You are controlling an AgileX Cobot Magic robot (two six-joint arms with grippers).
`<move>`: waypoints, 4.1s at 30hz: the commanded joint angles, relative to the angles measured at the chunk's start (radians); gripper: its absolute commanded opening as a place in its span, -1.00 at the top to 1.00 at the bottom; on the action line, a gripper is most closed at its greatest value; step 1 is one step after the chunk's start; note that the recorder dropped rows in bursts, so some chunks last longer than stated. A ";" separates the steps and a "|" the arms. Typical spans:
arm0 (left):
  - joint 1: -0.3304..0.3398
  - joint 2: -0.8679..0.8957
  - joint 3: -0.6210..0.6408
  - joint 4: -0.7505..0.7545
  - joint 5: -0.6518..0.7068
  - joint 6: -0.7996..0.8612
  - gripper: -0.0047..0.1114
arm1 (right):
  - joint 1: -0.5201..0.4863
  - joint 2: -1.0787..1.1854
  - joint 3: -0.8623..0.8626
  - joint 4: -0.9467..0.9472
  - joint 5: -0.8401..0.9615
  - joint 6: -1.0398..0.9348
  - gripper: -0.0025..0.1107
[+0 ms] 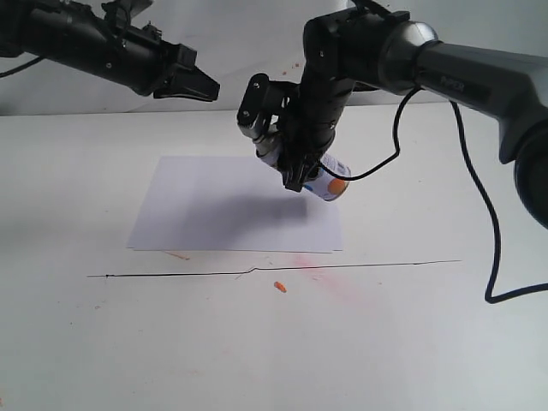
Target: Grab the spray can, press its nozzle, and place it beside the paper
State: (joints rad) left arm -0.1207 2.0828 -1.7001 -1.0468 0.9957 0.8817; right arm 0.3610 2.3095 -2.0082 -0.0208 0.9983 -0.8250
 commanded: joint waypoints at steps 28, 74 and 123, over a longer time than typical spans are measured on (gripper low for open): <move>-0.054 0.154 -0.119 0.039 0.063 -0.017 0.87 | -0.004 0.023 -0.012 0.003 -0.011 -0.001 0.96; -0.070 0.228 -0.119 0.010 0.111 -0.014 0.87 | -0.002 0.022 -0.012 0.013 -0.011 -0.007 0.96; -0.028 -0.366 0.348 0.232 -0.521 -0.179 0.92 | -0.142 -0.164 -0.012 0.433 0.134 0.153 0.96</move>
State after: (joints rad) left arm -0.1500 1.8136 -1.4420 -0.8092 0.5830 0.7102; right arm 0.2276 2.1781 -2.0082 0.3441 1.1301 -0.6880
